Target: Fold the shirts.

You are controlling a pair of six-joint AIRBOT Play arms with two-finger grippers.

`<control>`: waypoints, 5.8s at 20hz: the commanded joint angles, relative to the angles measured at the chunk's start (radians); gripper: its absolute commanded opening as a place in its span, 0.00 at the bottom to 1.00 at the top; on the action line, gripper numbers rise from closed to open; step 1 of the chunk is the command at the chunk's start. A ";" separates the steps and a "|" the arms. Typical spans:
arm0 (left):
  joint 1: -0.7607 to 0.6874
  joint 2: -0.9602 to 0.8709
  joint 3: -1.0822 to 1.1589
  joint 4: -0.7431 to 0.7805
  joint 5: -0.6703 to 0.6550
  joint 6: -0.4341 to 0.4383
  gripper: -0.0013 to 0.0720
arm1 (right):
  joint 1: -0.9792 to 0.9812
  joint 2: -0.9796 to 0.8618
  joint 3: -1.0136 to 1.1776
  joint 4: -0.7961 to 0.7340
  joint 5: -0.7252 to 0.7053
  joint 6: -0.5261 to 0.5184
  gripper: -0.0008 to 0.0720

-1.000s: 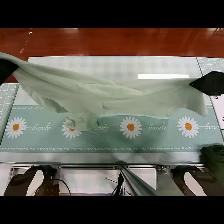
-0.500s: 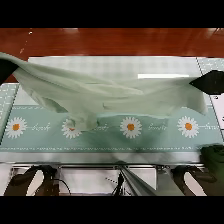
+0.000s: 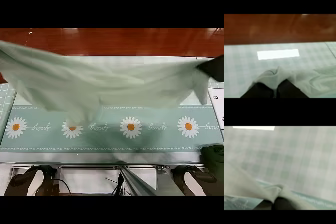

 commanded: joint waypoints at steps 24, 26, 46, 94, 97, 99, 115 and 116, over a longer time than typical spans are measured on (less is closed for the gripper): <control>0.001 -0.021 0.170 0.233 -0.639 -0.240 0.06 | 0.000 -0.117 0.203 -0.212 0.505 0.102 0.04; 0.001 -0.092 0.031 0.230 -0.537 -0.217 0.06 | 0.010 -0.254 0.168 -0.179 0.464 0.094 0.04; -0.194 -0.785 -0.193 0.148 0.047 -0.053 0.07 | 0.101 -0.874 0.167 -0.187 -0.105 0.089 0.04; -0.042 -0.642 -0.773 0.006 0.193 0.000 0.07 | -0.410 -0.572 -0.499 0.028 -0.062 -0.150 0.84; -0.042 -0.642 -0.772 0.006 0.195 0.002 0.07 | -0.409 -0.573 -0.555 0.127 -0.147 -0.150 0.84; -0.042 -0.642 -0.763 0.005 0.195 0.012 0.07 | -0.409 -0.573 -0.579 0.139 -0.179 -0.148 0.83; -0.042 -0.469 -0.296 0.002 0.074 0.029 0.07 | -0.189 -0.402 -0.166 0.175 -0.081 -0.202 0.04; -0.042 -0.414 -0.203 0.002 0.074 0.029 0.06 | -0.189 -0.353 -0.100 0.191 -0.103 -0.202 0.04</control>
